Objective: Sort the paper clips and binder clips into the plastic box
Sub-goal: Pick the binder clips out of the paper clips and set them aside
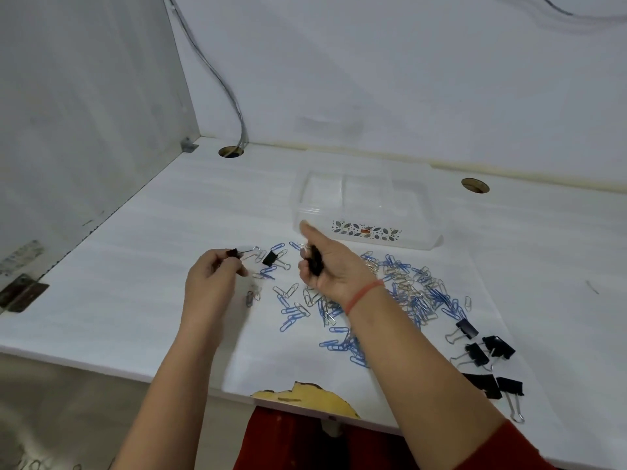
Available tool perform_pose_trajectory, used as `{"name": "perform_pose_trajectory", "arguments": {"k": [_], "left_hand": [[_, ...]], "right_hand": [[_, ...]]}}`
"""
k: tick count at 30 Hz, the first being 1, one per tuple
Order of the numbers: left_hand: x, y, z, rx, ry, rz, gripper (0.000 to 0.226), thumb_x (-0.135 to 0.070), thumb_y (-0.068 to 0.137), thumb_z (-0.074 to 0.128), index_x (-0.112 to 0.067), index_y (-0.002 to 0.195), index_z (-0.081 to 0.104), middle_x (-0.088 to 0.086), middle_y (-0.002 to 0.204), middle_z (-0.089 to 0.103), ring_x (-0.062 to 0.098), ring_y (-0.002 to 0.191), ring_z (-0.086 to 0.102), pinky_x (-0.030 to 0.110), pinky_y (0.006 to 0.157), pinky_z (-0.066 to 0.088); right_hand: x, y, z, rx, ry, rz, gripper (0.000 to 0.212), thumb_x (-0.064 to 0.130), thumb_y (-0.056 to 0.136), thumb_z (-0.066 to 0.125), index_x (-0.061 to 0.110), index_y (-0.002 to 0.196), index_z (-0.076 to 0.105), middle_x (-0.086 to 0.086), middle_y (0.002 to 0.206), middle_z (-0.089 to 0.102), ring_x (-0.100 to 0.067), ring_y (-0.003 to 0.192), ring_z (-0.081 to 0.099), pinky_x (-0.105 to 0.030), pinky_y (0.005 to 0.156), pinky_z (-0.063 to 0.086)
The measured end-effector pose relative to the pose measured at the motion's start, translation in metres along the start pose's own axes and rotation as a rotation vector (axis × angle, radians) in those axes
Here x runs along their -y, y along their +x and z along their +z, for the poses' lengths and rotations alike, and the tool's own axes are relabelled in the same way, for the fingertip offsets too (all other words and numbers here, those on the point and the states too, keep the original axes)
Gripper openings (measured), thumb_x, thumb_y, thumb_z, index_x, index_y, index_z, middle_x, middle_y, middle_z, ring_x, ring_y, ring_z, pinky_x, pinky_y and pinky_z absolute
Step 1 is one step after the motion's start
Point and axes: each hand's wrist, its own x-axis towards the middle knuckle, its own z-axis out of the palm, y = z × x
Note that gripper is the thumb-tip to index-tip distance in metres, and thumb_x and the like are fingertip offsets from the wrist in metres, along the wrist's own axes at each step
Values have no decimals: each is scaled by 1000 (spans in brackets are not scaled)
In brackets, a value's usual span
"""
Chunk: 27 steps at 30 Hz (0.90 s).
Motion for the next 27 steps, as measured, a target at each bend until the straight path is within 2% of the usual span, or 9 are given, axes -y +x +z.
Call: {"name": "perform_pose_trajectory", "arguments": {"k": [3,5,7,9,12,16,21,24,27], "left_hand": [[-4,5,-7,4,-235,-190,19,-7,85,43,-14,78,59,2,71,55,13,56,38,20,47,29],[-5,9,-9,-1,-390,-303,19,-9,86,38,-13,76,54,3,67,50,12,52,37,18,37,25],[-2,14,-10,17,-502,-384,18,-16,84,37,-12,73,50,3,63,46,12,45,36,16,33,22],[1,17,-10,31,-512,-429,20,-25,86,42,-13,70,47,3,61,45,12,42,36,15,32,22],[-1,18,-6,4,-562,-481,24,-23,89,50,-12,69,44,4,63,45,14,51,42,15,33,36],[-5,19,-4,-28,-647,-518,18,-10,89,49,-8,71,47,4,63,44,14,55,46,18,43,50],[-7,19,-8,14,-725,-589,16,-6,90,46,-4,74,49,7,66,45,15,59,46,18,43,51],[-11,17,-12,54,-720,-589,16,-8,90,44,-5,75,49,9,71,50,14,54,47,13,41,43],[-10,19,-16,45,-629,-527,18,-12,92,42,-8,76,51,9,73,55,11,46,48,12,37,35]], "right_hand": [[-9,18,16,-95,-420,-163,28,10,78,72,19,65,48,-1,61,44,-12,46,40,-16,39,34],[-15,27,24,-123,-809,-312,18,15,74,74,20,79,58,1,78,52,-12,60,48,-22,54,39],[-18,31,30,-126,-1192,-424,30,27,74,74,18,100,64,3,97,58,-14,85,55,-26,73,41],[-19,33,34,-146,-1369,-493,33,31,76,71,14,103,64,-1,107,64,-21,98,59,-28,78,42],[-21,34,38,-169,-1426,-535,27,25,78,67,8,99,60,-9,103,66,-27,96,60,-28,71,40],[-23,37,38,-147,-1538,-550,31,23,85,59,2,107,52,-17,104,65,-34,96,61,-28,68,39],[-20,38,36,-151,-1577,-532,34,24,88,55,1,112,48,-18,107,64,-34,97,60,-28,68,38],[-18,39,35,-167,-1584,-515,31,21,89,53,1,112,49,-18,107,64,-34,97,60,-28,69,39],[-10,33,35,-214,-1403,-548,31,26,91,52,4,113,52,-10,100,64,-27,94,59,-28,73,40]]}}
